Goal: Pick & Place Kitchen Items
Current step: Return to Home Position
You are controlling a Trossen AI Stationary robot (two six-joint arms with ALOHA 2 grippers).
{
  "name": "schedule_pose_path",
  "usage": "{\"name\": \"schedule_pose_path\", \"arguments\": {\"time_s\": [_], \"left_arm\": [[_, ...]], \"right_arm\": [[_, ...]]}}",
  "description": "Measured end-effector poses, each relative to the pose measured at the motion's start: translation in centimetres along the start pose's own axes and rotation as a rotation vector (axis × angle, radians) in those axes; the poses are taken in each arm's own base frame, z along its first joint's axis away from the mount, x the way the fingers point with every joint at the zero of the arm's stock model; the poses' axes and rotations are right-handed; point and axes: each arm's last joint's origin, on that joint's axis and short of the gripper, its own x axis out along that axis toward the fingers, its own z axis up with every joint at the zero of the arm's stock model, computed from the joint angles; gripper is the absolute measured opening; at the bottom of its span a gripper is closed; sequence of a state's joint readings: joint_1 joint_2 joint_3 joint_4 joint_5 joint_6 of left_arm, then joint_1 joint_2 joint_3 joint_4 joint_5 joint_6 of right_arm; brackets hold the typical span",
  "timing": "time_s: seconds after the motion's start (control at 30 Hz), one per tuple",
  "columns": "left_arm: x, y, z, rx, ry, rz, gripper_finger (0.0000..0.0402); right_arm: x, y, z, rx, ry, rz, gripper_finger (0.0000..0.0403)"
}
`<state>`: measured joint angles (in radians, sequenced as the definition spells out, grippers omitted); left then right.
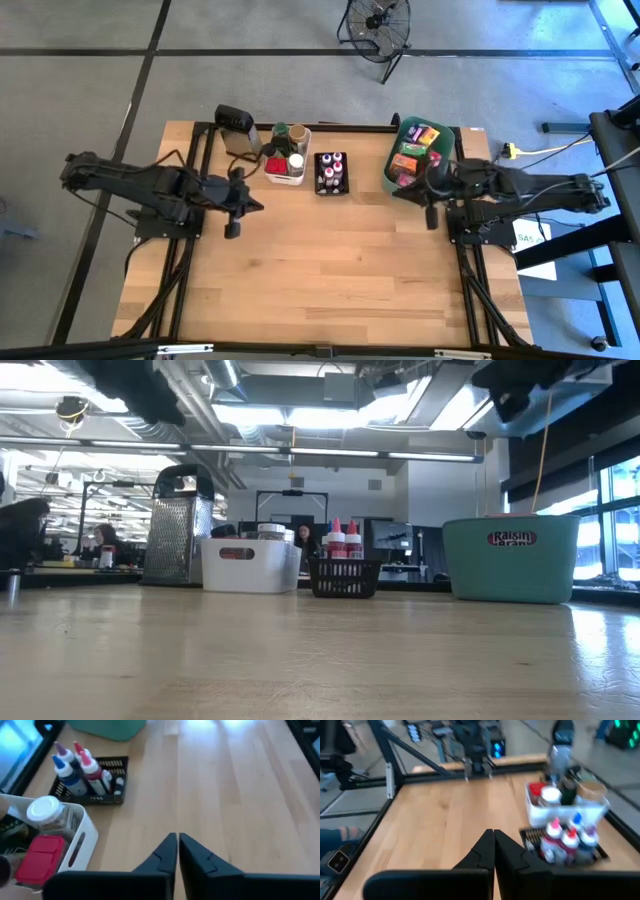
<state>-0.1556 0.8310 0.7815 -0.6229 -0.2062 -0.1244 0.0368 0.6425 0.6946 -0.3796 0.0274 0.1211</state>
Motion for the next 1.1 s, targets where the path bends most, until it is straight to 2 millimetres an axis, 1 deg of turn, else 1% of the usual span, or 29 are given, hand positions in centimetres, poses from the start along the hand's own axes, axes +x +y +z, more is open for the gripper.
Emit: {"name": "schedule_pose_path", "arguments": {"time_s": [0.07,0.2,0.3,0.4,0.57,0.63,0.77,0.87,0.97,1.1], "left_arm": [[0.3,0.4,-1.1,-0.011,-0.060,-0.007,0.0006],[0.4,1.1,-3.1,-0.005,-0.187,-0.085,0.0002],[0.5,1.8,-5.0,0.010,-0.245,-0.076,0.0002],[0.6,2.3,-6.6,0.002,-0.343,-0.060,0.0001],[1.8,2.6,-9.6,-0.039,-0.466,-0.049,0.0002],[2.5,2.7,-10.7,-0.055,-0.487,-0.037,0.0002],[3.4,2.9,-12.0,-0.034,-0.515,-0.003,0.0002],[3.7,3.0,-12.5,0.018,-0.509,0.024,0.0002],[4.2,3.1,-13.1,-0.002,-0.543,0.035,0.0002],[4.1,3.3,-13.0,-0.035,-0.561,0.060,0.0002]], "right_arm": [[1.1,0.1,-0.8,-0.032,-0.052,0.031,0.0002],[2.8,0.2,-2.5,-0.096,-0.143,0.103,0.0001],[4.0,0.1,-4.7,-0.199,-0.159,0.143,0.0001],[4.9,-0.2,-7.1,-0.249,-0.186,0.142,0.0001],[5.3,-1.1,-9.6,-0.235,-0.260,0.064,0.0001],[5.3,-1.4,-10.2,-0.232,-0.265,0.048,0.0000],[5.4,-1.8,-10.9,-0.229,-0.243,0.031,0.0000],[5.4,-2.0,-11.0,-0.246,-0.237,0.013,0.0000],[5.4,-2.1,-11.3,-0.247,-0.212,0.037,0.0000],[5.5,-2.0,-11.6,-0.239,-0.179,0.103,0.0000]]}}
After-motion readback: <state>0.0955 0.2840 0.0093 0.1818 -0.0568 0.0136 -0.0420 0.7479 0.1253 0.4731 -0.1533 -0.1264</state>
